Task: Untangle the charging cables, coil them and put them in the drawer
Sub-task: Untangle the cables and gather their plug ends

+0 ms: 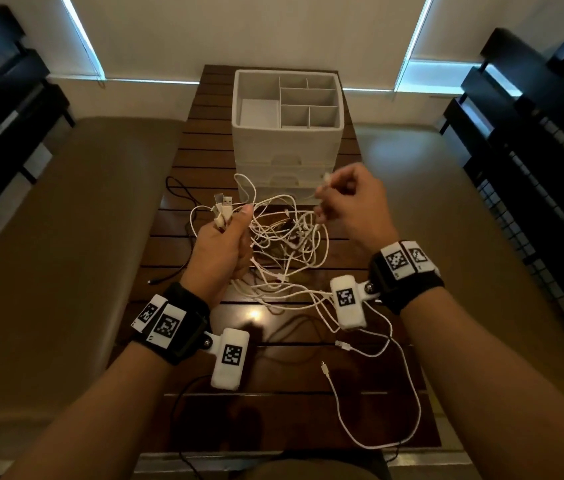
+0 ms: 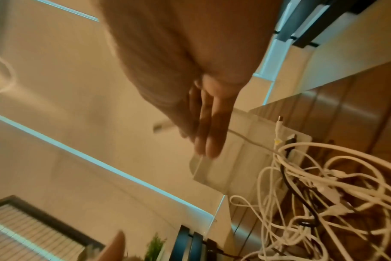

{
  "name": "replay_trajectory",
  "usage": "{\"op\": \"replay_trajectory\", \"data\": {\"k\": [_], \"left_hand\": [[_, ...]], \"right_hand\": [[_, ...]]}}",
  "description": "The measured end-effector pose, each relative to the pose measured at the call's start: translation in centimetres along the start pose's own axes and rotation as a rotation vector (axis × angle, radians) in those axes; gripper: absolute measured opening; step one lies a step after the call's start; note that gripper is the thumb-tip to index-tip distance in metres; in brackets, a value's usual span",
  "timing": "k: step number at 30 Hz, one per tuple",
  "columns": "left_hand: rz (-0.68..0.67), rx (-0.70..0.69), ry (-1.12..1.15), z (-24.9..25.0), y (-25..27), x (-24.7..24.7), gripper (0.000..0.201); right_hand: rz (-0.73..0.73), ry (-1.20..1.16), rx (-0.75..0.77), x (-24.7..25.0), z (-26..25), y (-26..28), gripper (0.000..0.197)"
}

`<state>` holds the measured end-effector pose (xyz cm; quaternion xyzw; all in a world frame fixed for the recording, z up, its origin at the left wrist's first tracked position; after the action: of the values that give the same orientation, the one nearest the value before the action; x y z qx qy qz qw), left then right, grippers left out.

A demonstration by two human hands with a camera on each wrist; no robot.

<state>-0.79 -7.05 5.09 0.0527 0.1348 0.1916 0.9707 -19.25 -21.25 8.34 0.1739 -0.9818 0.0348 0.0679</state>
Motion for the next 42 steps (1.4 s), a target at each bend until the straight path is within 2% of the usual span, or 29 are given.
{"op": "replay_trajectory", "data": {"k": [2, 4, 9, 12, 16, 19, 24, 27, 30, 32, 35, 38, 40, 42], "left_hand": [[0.035, -0.042, -0.024, 0.5, -0.1, -0.3, 0.049], [0.070, -0.078, -0.062, 0.9, -0.3, -0.3, 0.046], [0.138, -0.211, -0.148, 2.2, -1.2, -0.9, 0.029], [0.065, -0.204, -0.022, 2.1, -1.4, -2.1, 0.025], [0.108, -0.258, -0.128, 2.2, -1.8, -2.1, 0.033], [0.078, -0.248, -0.072, 2.2, -2.0, -2.7, 0.038], [0.044, -0.251, -0.060, 2.8, -2.5, -3.0, 0.041], [0.011, -0.242, -0.052, 3.0, -2.4, -2.9, 0.039], [0.047, -0.239, -0.059, 2.8, -2.3, -2.5, 0.037], [0.063, -0.234, -0.070, 2.6, -2.4, -2.3, 0.044], [0.105, -0.210, -0.102, 2.9, -2.5, -2.0, 0.042], [0.116, -0.203, -0.091, 3.5, -2.6, -1.6, 0.046], [0.088, -0.203, -0.082, 3.9, -2.5, -1.5, 0.054], [0.069, -0.197, -0.023, 4.1, -2.3, -1.5, 0.055]], "right_hand": [[-0.177, 0.059, 0.002, -2.2, -1.1, 0.2, 0.012], [-0.252, 0.102, -0.025, -3.8, -0.9, 0.8, 0.009], [-0.130, -0.256, -0.042, -5.5, -1.4, 2.0, 0.007], [-0.118, -0.241, -0.014, -6.6, -2.0, 3.0, 0.009], [-0.126, -0.253, -0.007, -7.3, -1.5, 3.4, 0.003], [-0.130, -0.266, -0.011, -7.6, -1.3, 3.5, 0.012], [-0.146, -0.273, 0.037, -8.0, -1.5, 3.4, 0.010], [-0.184, -0.208, 0.087, -8.2, -1.7, 3.3, 0.014], [-0.208, -0.196, 0.089, -8.5, -1.7, 3.4, 0.018], [-0.217, -0.167, 0.088, -8.7, -1.8, 3.4, 0.021], [-0.303, -0.014, 0.096, -8.8, -1.0, 2.8, 0.027], [-0.460, 0.207, 0.109, -9.2, 1.2, 2.2, 0.013], [-0.475, 0.310, 0.098, -8.9, 2.5, 1.6, 0.002], [-0.470, 0.381, 0.123, -9.0, 2.8, 0.8, 0.011]]}}
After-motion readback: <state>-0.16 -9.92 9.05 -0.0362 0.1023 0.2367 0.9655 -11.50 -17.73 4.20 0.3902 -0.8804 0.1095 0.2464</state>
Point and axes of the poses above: each hand's wrist, its own y-axis away from the middle knuckle, its own x-axis out of the back of the hand, z = x × y, the point moved 7 cm from there along -y, towards the middle knuckle, and after that the axes turned 3 degrees about y, right-handed, at the moved point
